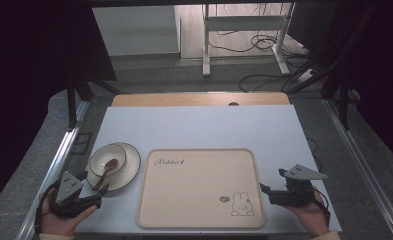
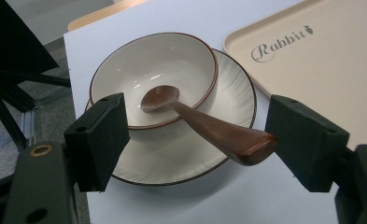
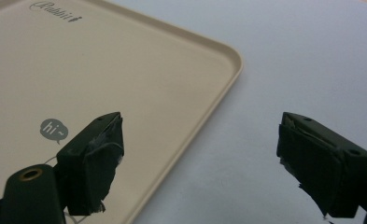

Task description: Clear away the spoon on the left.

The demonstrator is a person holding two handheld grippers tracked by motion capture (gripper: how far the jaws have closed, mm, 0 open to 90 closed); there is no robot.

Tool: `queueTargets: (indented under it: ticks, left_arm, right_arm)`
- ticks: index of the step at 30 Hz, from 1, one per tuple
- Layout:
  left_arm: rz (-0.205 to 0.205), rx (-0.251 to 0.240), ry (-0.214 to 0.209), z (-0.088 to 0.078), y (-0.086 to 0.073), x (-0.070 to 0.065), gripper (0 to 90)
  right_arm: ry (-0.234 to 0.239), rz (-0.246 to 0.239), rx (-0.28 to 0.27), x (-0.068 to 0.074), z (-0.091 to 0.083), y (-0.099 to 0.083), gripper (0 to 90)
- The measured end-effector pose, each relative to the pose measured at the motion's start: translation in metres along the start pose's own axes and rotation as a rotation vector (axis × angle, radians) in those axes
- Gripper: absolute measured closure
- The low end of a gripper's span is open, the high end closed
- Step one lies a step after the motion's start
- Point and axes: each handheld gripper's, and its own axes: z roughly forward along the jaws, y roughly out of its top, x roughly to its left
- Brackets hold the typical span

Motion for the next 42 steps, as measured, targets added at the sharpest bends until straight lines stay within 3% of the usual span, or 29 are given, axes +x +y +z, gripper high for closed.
queueTargets:
  ticks: [5, 12, 21, 37, 42]
  left_arm:
    - [0.024, 0.010, 0.005, 0.0024, -0.0025, -0.0008, 27.4]
    - [0.056, 0.024, 0.003, 0.0046, -0.0029, -0.0040, 44.3]
    - [0.084, 0.035, 0.005, 0.0054, -0.0037, -0.0056, 57.5]
    - [0.075, 0.055, 0.031, 0.0070, -0.0046, -0.0047, 76.3]
    - [0.075, 0.058, 0.044, 0.0067, -0.0040, -0.0052, 78.4]
  right_arm:
    - [0.000, -0.001, 0.000, 0.0001, -0.0001, -0.0001, 15.4]
    - [0.000, -0.001, 0.003, 0.0003, 0.0001, -0.0003, 15.4]
    - [-0.002, -0.001, 0.004, 0.0002, 0.0004, -0.0004, 15.4]
    - [-0.004, -0.007, 0.007, 0.0005, 0.0006, -0.0004, 15.4]
    - [-0.004, -0.009, 0.008, 0.0006, 0.0007, -0.0004, 15.4]
